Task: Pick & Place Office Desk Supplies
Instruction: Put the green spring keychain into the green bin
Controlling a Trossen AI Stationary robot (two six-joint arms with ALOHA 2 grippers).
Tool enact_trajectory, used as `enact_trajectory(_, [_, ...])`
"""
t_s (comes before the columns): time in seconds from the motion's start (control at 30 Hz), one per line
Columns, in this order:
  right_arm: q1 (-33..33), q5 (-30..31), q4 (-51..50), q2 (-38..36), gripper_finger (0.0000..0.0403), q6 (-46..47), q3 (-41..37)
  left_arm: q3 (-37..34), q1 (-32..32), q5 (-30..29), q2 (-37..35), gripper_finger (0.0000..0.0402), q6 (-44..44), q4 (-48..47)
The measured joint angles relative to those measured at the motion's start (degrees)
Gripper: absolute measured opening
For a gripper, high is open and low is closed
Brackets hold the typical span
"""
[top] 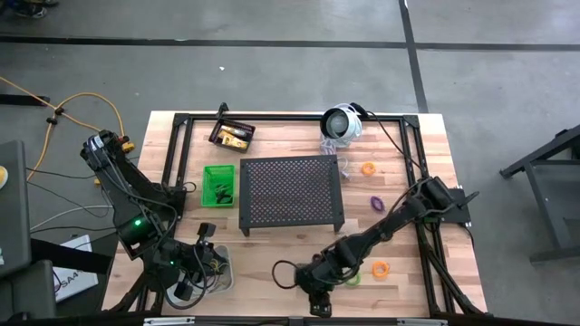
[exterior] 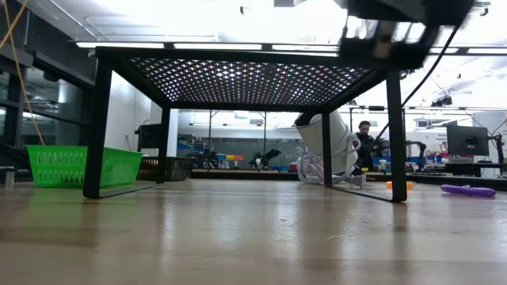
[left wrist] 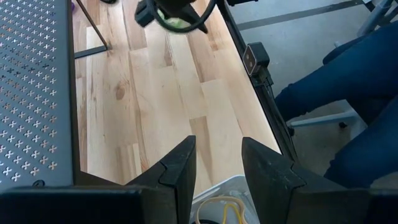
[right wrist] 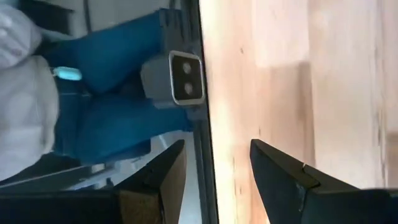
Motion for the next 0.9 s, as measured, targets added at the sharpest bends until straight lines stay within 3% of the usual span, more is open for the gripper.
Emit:
enact_trajectory(0.37, [6.54, 18.07, -11.99, -3.88, 0.0166, 15.08, 0.09, 0.01, 0.01, -0.01, -0.01, 0.0122, 0.00, 0.99])
enact_trajectory(0.9, [12.23, 24.30, -19.92, -3.88, 0.0166, 27.21, -0.02, 0.01, 0.01, 0.00, -0.01, 0.0122, 0.00, 4.73])
